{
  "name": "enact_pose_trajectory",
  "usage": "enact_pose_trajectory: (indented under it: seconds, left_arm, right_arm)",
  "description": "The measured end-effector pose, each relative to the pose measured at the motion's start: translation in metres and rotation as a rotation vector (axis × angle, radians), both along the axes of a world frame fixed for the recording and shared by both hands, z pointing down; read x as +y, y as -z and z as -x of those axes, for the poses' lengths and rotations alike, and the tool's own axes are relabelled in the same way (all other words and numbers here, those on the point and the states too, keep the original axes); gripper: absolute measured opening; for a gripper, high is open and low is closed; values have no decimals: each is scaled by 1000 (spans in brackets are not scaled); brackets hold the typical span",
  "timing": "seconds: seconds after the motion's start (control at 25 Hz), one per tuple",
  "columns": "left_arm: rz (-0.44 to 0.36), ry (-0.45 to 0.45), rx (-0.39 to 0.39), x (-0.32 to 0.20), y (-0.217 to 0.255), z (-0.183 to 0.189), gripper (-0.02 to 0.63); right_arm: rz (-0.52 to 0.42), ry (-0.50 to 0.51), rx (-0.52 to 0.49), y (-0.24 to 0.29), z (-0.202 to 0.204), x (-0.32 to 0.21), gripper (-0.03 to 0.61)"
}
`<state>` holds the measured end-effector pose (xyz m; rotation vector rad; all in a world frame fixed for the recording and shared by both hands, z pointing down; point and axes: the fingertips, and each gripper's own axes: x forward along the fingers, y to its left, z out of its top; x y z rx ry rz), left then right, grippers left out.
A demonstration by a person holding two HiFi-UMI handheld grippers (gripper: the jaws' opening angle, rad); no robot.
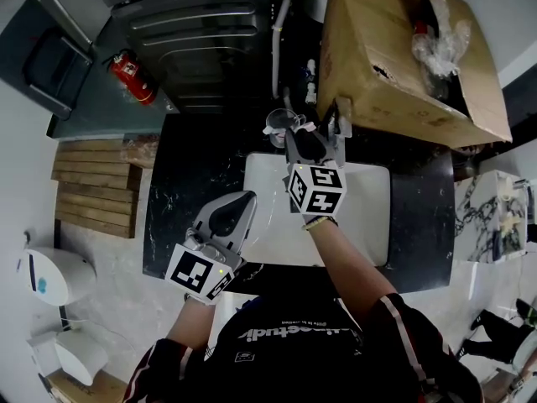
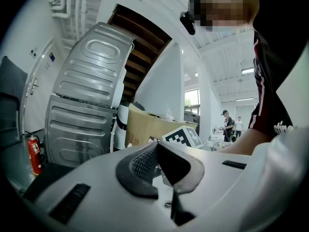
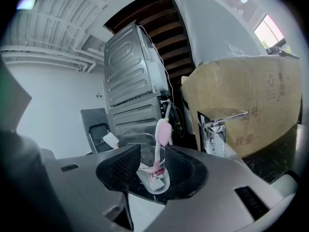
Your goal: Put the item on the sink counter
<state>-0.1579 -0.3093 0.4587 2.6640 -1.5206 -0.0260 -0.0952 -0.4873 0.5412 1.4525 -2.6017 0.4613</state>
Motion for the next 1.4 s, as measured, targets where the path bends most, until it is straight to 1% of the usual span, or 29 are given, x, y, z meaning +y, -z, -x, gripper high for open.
enact_pose_trajectory:
  seconds: [0.28, 0.68, 0.96, 1.16, 1.24, 1.4]
  left_arm:
    - [-14, 5, -8, 11, 7, 1, 15]
    - [-47, 8, -15, 33, 24, -1, 15]
    - [-97, 0, -13, 48, 46, -5, 14]
    - [-125, -11, -11, 59, 62, -11, 15]
    - [-133, -18, -13, 62, 66, -15, 15]
    - [-150, -30, -8, 70, 76, -22, 14]
  right_arm:
    - [19, -1, -7, -2, -2, 14, 184]
    - [-10, -30, -27, 18, -26, 39, 186]
    - [-93, -16, -7, 51, -43, 69, 186]
    - [-151, -7, -16, 83, -57, 99, 184]
    - [-176, -1, -20, 97, -62, 111, 170]
    - [-213, 19, -31, 122, -71, 139, 164]
